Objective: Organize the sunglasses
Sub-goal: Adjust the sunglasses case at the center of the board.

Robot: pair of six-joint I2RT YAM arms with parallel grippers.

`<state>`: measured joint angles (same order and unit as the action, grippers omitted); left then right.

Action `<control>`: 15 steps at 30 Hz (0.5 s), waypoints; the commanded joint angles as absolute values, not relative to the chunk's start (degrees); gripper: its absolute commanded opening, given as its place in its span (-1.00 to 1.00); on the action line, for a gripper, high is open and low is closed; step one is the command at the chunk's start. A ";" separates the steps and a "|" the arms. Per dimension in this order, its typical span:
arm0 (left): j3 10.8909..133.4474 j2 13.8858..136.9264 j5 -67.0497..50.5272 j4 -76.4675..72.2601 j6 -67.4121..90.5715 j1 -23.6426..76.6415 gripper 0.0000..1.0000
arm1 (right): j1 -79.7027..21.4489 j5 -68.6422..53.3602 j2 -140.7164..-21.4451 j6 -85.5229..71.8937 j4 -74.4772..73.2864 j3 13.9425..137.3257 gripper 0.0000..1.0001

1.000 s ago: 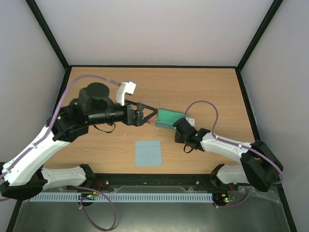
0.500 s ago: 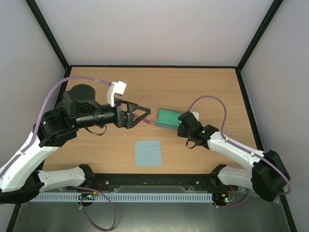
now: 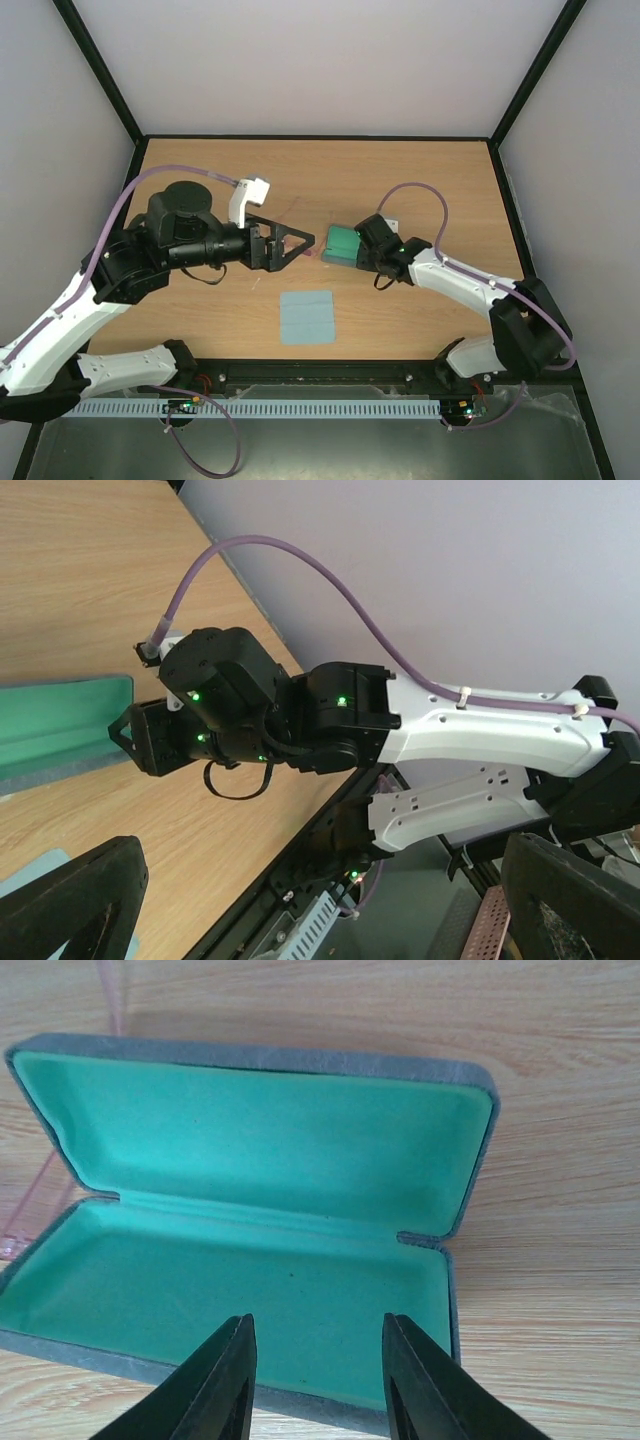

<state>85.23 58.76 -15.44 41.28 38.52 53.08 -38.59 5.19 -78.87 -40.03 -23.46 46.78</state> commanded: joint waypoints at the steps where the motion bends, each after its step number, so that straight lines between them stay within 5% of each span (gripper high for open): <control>1: 83.26 58.16 -15.86 40.36 38.24 53.09 0.99 | -38.28 3.84 -79.74 -39.49 -22.19 47.15 -0.26; 15: 80.71 58.34 -16.54 38.94 38.36 53.07 0.99 | -38.31 1.79 -76.85 -41.47 -18.53 36.80 -0.28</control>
<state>81.76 58.67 -15.51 40.27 38.54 53.08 -38.57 1.83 -78.52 -40.56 -20.05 38.50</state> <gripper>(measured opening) 0.995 0.361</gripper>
